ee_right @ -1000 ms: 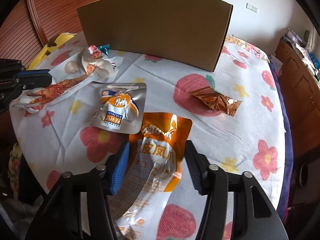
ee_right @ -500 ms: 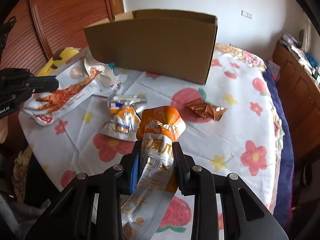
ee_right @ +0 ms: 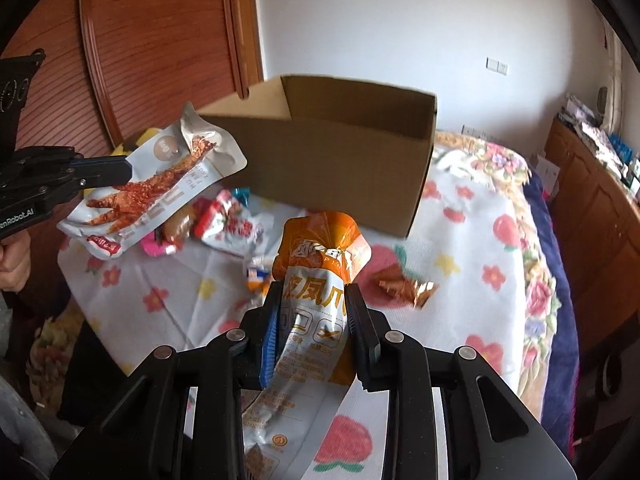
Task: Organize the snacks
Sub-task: 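Carry both held packets up and over the open cardboard box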
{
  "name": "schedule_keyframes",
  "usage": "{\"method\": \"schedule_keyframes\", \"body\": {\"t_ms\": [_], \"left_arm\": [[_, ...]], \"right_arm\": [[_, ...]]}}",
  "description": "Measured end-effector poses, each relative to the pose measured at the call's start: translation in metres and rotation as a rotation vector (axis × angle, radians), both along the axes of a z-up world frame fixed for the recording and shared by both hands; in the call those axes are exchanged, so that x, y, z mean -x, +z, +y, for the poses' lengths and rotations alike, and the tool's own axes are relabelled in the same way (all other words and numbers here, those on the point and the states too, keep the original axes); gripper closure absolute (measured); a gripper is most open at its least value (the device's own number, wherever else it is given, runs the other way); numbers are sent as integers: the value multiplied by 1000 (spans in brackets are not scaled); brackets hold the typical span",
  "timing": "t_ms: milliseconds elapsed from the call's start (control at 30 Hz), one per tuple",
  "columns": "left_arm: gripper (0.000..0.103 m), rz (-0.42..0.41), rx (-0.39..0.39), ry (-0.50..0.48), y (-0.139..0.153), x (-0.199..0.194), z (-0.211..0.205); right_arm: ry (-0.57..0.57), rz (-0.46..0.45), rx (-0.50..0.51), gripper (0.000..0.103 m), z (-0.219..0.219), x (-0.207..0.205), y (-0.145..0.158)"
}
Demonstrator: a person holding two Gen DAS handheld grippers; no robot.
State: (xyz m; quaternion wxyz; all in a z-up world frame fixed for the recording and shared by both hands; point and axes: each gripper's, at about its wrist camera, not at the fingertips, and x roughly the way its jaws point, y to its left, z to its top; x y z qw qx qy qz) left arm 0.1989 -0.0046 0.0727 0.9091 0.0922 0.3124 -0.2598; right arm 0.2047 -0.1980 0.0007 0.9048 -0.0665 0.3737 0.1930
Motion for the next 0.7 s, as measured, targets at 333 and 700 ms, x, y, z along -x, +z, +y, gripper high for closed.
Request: {"method": "schedule_keyframes", "body": {"t_ms": [333,700], "left_arm": [[103,-86,25,44,43,-29,12],[103,-128,24,84,68,-97,23]], "right_arm": [[24,-93,-9,73,-1,-31,48],[64,-174,-41,73,7,-94,88]]}}
